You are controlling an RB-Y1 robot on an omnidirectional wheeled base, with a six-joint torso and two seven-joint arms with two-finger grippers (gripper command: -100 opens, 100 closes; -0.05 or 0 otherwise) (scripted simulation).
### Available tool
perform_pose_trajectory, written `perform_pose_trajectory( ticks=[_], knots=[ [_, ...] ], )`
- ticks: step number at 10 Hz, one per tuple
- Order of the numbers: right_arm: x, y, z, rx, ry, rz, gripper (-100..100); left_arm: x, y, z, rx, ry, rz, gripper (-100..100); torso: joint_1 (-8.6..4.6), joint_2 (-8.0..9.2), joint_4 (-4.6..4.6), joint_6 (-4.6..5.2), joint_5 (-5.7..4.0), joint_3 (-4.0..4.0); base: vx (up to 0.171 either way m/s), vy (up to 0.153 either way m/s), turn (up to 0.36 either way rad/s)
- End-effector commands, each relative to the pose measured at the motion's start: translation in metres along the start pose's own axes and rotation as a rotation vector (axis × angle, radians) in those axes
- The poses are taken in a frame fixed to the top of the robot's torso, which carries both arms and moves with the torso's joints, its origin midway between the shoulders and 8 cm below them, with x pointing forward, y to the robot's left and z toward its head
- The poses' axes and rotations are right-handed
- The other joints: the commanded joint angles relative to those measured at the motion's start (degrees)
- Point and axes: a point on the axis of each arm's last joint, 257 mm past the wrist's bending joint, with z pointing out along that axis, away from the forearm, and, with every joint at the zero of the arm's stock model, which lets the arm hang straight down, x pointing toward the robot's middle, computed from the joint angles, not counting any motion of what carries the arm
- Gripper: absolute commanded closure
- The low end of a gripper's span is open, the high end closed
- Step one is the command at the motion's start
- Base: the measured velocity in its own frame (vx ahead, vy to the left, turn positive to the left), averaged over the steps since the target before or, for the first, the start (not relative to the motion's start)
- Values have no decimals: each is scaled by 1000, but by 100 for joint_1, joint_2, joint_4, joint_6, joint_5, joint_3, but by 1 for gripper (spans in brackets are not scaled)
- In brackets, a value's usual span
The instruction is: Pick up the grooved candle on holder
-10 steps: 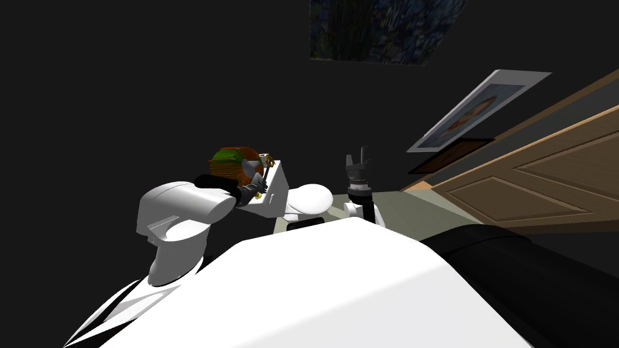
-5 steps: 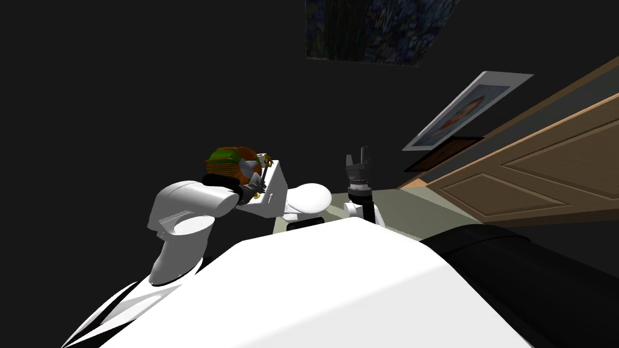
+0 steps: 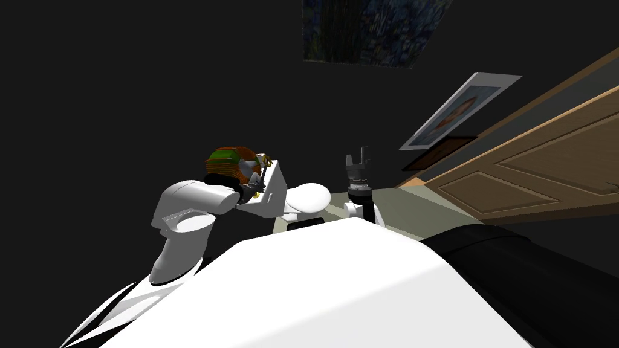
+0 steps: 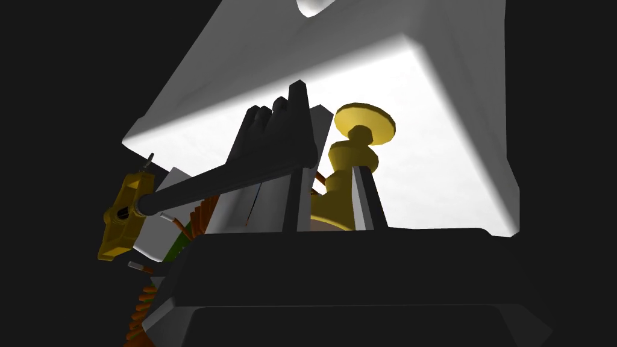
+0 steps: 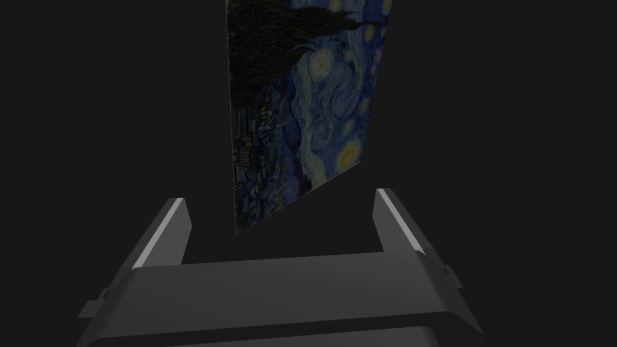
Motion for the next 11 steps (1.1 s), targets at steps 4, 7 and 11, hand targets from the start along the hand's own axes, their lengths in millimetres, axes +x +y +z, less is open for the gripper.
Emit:
perform_pose_trajectory(
  ticks=[4,7,11],
  knots=[
    [0,0,0,0,0,0,0,0,0,0,0,0,0,0,5,-4,-1,0,2,-3,0,0,0],
    [0,0,0,0,0,0,0,10,-1,-17,4,8,14,100,7,-11,-1,-1,2,-6,28,7,67],
    [0,0,0,0,0,0,0,15,0,-27,8,10,23,0,6,-13,-4,1,2,-8,25,1,39]
  ],
)
